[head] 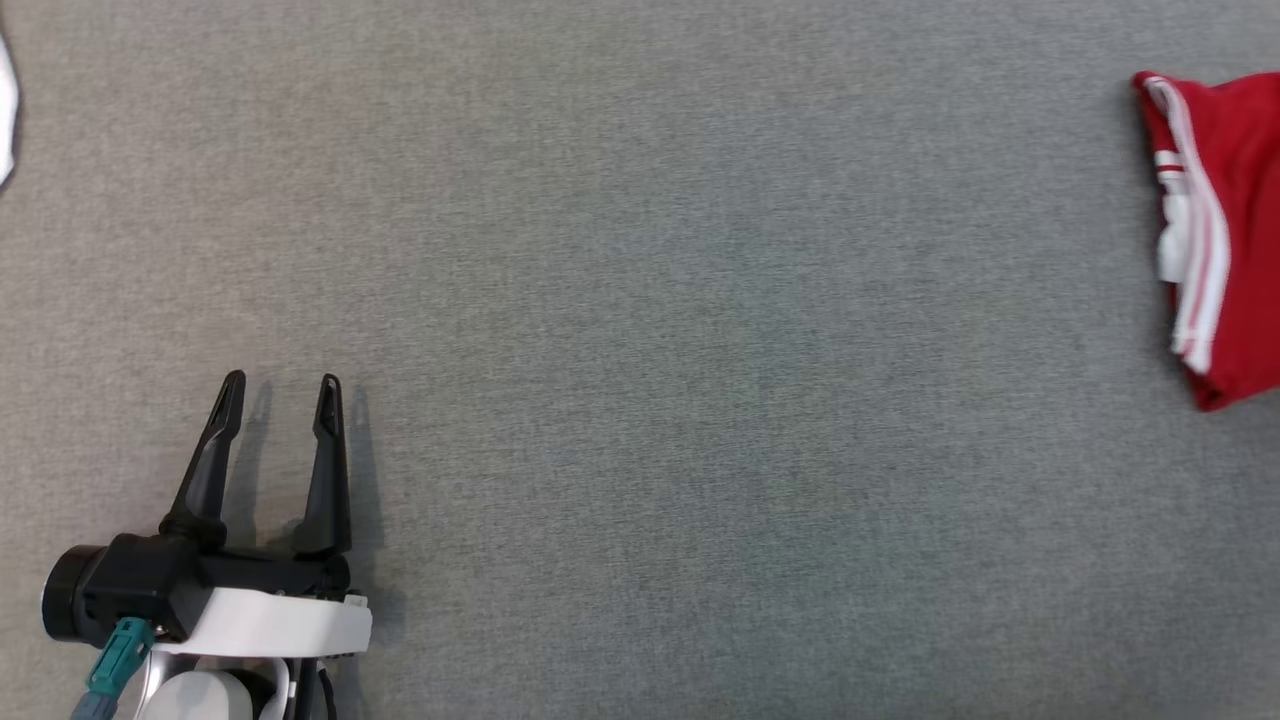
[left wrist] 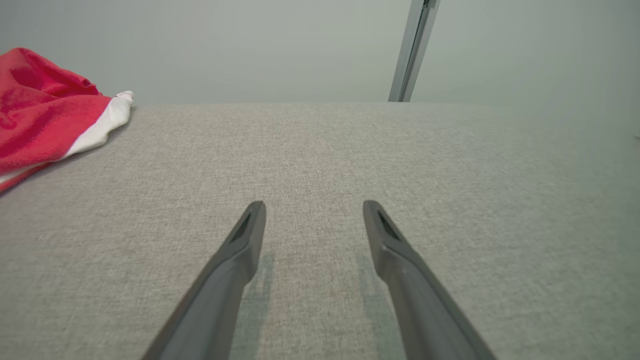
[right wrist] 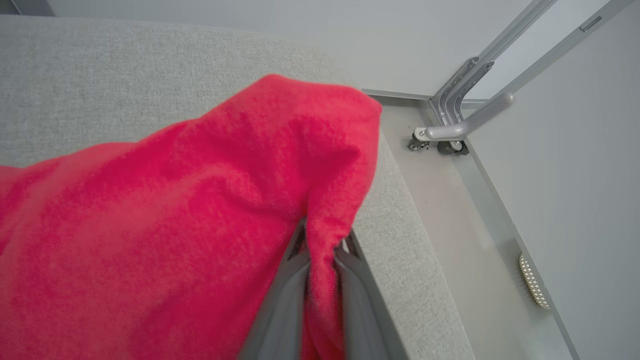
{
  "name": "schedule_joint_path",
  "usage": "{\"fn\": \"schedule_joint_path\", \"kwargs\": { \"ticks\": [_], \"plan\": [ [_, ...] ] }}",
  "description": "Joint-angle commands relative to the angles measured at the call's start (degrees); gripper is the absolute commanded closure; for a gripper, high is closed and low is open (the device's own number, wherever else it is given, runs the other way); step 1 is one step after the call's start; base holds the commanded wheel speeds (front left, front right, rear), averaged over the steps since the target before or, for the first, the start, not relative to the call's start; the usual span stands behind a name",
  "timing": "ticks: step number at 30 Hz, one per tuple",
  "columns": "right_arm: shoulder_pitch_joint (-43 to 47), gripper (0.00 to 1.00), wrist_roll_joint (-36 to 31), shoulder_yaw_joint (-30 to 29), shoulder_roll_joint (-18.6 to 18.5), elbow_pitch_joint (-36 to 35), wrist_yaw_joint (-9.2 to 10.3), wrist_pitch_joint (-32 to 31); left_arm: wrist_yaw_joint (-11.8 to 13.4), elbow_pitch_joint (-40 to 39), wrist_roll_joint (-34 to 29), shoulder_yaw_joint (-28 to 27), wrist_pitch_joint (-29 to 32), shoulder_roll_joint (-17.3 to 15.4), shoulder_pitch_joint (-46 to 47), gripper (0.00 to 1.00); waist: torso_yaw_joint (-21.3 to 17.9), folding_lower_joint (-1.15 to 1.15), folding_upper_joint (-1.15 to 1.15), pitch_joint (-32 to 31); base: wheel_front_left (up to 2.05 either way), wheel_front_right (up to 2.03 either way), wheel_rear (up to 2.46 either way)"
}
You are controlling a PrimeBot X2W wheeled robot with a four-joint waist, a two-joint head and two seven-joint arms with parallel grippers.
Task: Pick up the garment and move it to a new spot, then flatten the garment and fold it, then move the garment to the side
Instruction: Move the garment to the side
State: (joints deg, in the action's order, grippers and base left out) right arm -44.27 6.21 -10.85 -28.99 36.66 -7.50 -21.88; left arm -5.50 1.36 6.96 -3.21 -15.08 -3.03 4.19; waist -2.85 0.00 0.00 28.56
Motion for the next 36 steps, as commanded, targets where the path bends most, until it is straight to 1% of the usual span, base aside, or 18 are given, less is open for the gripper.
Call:
{"fn": "schedule_joint_path", "kwargs": {
  "ticks": [1, 2, 3, 4, 6, 8, 10, 12, 14, 15, 17, 20, 22, 24, 26, 29, 31, 36],
  "plan": [
    [-1.16, 1.0, -1.92, -1.27, -0.55, 0.43, 0.01, 1.21, -0.26, -0.11, -0.46, -0.43, -0.1, -0.24, 0.35, 0.0, 0.78, 0.0, 0.0, 0.3, 0.0, 0.0, 0.0],
    [-1.5, 1.0, -3.79, -2.37, -0.9, 0.69, 0.01, 2.18, -0.29, 0.0, -0.47, -0.48, -0.09, -0.2, 0.15, 0.0, 0.97, 0.0, 0.0, 0.22, 0.0, 0.0, 0.0],
    [-1.84, 0.66, -5.83, -3.16, -1.34, 0.84, 0.01, 3.54, -0.31, 0.0, -0.43, -0.62, -0.09, -0.17, 0.1, 0.0, 1.18, 0.0, 0.0, 0.11, 0.0, 0.0, 0.0],
    [-2.18, 0.0, -7.78, -4.37, -1.37, 1.31, 0.02, 4.47, -0.26, -0.01, -0.35, -0.82, -0.09, -0.15, -0.01, 0.0, 1.29, 0.0, 0.0, -0.1, 0.0, 0.0, 0.0],
    [-2.28, 0.0, -11.58, -7.09, -0.27, 2.01, 0.01, 5.72, 0.09, -0.05, -0.02, -1.27, -0.1, -0.09, -0.43, 0.0, 1.27, 0.0, 0.0, -0.93, 0.0, 0.0, 0.0],
    [-2.56, 0.0, -15.14, -9.82, 0.83, 0.28, 0.01, 9.49, 0.41, 0.07, 0.16, -1.53, -0.09, -0.04, -1.12, 0.0, 1.09, 0.0, 0.0, -2.3, 0.0, 0.0, 0.0],
    [-1.32, 0.0, -17.29, -11.42, 3.79, -1.49, 0.0, 13.61, 0.55, 0.38, 0.42, -1.86, -0.09, -0.03, -1.94, 0.0, 0.6, 0.0, 0.0, -4.52, 0.0, 0.0, 0.0],
    [0.78, 0.0, -17.51, -11.53, 6.59, -3.99, 0.01, 18.17, 0.91, 0.71, 0.8, -2.11, -0.09, -0.01, -3.07, 0.0, -0.05, 0.0, 0.0, -7.4, 0.0, 0.0, 0.0],
    [3.65, 0.0, -15.49, -10.09, 9.77, -6.45, 0.01, 22.02, 1.22, 1.22, 1.27, -2.29, -0.09, 0.02, -4.31, 0.0, -0.64, 0.0, 0.0, -10.58, 0.0, 0.0, 0.0],
    [3.65, 0.0, -15.49, -10.09, 9.77, -6.45, 0.01, 22.02, 1.22, 1.22, 1.27, -2.29, -0.09, 0.02, -4.31, 0.0, -0.64, 0.0, 0.0, -10.58, 0.0, 0.0, 0.0],
    [7.36, 0.0, -11.96, -7.62, 12.49, -9.93, 0.01, 25.47, 2.32, 1.72, 2.63, -2.9, -0.1, 0.01, -5.31, 0.0, -1.04, 0.0, 0.0, -13.84, 0.0, 0.0, 0.0],
    [15.5, 0.0, -7.25, -2.36, 15.18, -16.67, 0.01, 29.63, 4.16, 1.65, 4.16, -3.7, -0.09, 0.06, -6.8, 0.0, -1.22, 0.0, 0.0, -18.29, 0.0, 0.0, 0.0],
    [21.8, 0.0, -4.22, 0.5, 17.27, -21.26, 0.0, 31.58, 4.86, 1.81, 4.64, -3.96, -0.09, 0.03, -7.66, 0.0, -0.89, 0.0, 0.0, -21.09, 0.0, 0.0, 0.0],
    [27.73, 0.0, -2.5, 0.92, 19.1, -25.12, 0.0, 32.95, 5.3, 2.29, 4.83, -4.02, -0.09, -0.01, -8.68, 0.0, -0.31, 0.0, 0.0, -23.49, 0.0, 0.0, 0.0],
    [33.34, 0.0, -1.04, 2.81, 21.7, -27.6, 0.0, 34.1, 5.73, 2.8, 5.05, -4.33, -0.1, 0.02, -9.61, 0.0, 0.17, 0.0, 0.0, -25.71, 0.0, 0.0, 0.0],
    [40.46, 0.0, -2.54, 4.08, 22.89, -28.32, 0.02, 35.61, 5.99, 4.04, 4.74, -4.14, -0.09, 0.05, -11.46, 0.0, 1.1, 0.0, 0.0, -28.58, 0.0, 0.0, 0.0],
    [43.76, 0.0, -3.47, 4.95, 24.33, -27.71, 0.0, 36.37, 6.51, 4.74, 4.67, -3.78, -0.09, 0.04, -12.31, 0.0, 1.79, 0.0, 0.0, -29.84, 0.0, 0.0, 0.0],
    [48.59, 0.0, -4.97, 5.11, 25.63, -24.51, 0.0, 37.13, 7.52, 6.2, 4.92, -2.31, -0.09, 0.05, -14.48, 0.0, 3.61, 0.0, 0.0, -32.15, 0.0, 0.0, 0.0]
  ]
}}
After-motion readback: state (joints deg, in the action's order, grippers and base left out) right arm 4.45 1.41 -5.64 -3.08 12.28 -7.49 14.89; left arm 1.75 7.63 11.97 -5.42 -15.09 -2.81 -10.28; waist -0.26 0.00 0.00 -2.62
